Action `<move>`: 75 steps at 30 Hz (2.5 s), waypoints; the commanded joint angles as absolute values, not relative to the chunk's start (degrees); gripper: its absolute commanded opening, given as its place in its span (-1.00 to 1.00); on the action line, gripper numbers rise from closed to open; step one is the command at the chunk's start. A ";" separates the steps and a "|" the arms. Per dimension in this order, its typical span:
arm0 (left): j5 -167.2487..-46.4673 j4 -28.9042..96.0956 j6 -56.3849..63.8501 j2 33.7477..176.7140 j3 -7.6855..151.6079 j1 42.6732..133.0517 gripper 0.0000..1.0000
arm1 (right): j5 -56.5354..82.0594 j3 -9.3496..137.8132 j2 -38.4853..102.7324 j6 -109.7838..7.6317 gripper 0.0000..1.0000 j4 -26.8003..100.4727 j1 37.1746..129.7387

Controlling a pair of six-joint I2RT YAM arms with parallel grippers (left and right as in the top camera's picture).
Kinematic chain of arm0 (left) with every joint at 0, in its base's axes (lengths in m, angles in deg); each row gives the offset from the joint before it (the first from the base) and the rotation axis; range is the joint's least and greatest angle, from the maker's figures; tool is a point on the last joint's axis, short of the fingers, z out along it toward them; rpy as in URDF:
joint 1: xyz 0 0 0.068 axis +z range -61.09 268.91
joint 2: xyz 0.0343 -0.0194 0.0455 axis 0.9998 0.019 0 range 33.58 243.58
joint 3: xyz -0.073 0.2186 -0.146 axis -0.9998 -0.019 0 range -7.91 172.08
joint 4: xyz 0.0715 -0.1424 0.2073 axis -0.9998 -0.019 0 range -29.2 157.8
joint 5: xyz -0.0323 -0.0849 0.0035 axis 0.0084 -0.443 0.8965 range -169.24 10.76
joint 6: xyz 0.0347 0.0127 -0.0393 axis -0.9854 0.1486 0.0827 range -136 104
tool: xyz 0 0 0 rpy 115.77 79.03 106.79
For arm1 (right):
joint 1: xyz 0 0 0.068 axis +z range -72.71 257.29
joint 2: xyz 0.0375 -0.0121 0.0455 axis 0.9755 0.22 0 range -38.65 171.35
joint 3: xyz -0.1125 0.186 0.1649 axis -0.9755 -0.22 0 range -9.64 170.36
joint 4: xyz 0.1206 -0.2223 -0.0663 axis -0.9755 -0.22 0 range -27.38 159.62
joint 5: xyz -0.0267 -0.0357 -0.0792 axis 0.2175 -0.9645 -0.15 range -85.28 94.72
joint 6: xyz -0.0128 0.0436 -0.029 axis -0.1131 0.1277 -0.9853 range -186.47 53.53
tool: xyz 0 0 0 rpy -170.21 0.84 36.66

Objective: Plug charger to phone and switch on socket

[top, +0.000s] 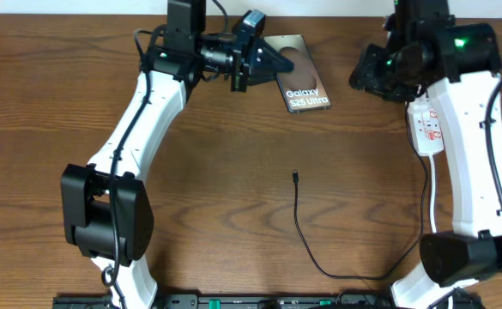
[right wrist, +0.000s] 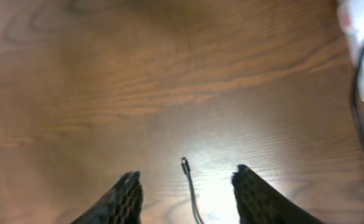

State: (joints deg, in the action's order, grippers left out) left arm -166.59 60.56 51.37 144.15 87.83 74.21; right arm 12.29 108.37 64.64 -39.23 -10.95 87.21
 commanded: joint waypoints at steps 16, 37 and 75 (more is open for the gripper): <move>-166.61 61.08 47.00 142.55 89.29 75.70 -0.86 | 25.71 108.74 65.40 -41.72 -0.19 -7.06 92.76; -165.57 61.06 46.56 142.55 89.27 75.70 -0.86 | 24.68 108.74 65.40 -43.67 -0.02 -5.66 95.71; -163.38 60.27 30.96 144.13 85.82 75.72 -0.86 | 13.63 108.74 65.42 -45.76 0.98 -14.95 84.74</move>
State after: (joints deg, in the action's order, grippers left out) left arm -162.66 60.03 32.59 144.17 85.95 75.72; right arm 14.98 108.35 65.18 -44.87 -14.23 86.22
